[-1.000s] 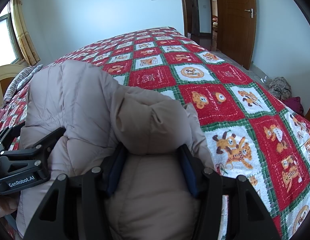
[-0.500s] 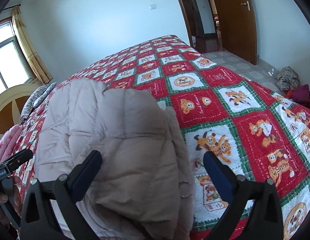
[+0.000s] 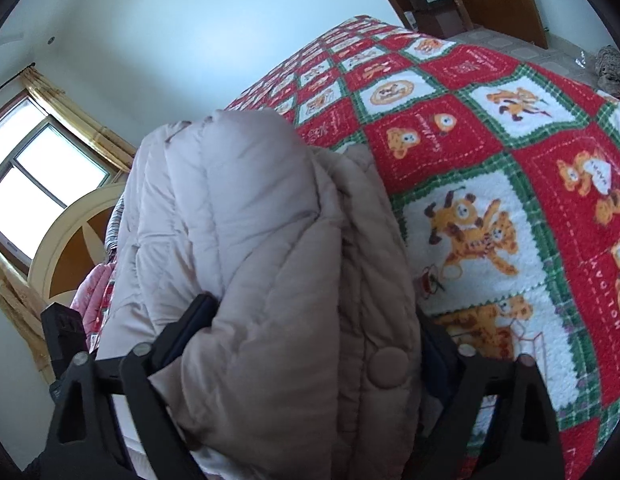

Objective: Fold large clothes

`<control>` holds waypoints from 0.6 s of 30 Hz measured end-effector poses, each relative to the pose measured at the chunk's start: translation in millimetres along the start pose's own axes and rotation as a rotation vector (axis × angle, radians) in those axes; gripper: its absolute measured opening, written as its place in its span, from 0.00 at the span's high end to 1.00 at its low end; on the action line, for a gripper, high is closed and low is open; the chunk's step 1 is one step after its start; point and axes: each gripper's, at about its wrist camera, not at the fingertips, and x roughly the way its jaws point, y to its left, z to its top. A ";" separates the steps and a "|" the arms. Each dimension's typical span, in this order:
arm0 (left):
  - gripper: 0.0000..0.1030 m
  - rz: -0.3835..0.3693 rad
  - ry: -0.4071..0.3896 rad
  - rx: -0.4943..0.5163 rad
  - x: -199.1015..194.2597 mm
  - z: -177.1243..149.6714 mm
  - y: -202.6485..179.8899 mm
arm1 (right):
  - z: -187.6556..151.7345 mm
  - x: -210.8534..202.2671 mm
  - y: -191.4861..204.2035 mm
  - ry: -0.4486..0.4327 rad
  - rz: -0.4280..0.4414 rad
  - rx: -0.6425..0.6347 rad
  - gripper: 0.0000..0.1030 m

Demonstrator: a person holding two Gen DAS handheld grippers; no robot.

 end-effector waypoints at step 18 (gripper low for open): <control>0.58 0.174 -0.053 0.285 -87.0 -29.0 -41.7 | -25.3 -6.4 67.8 0.001 0.135 -0.024 0.67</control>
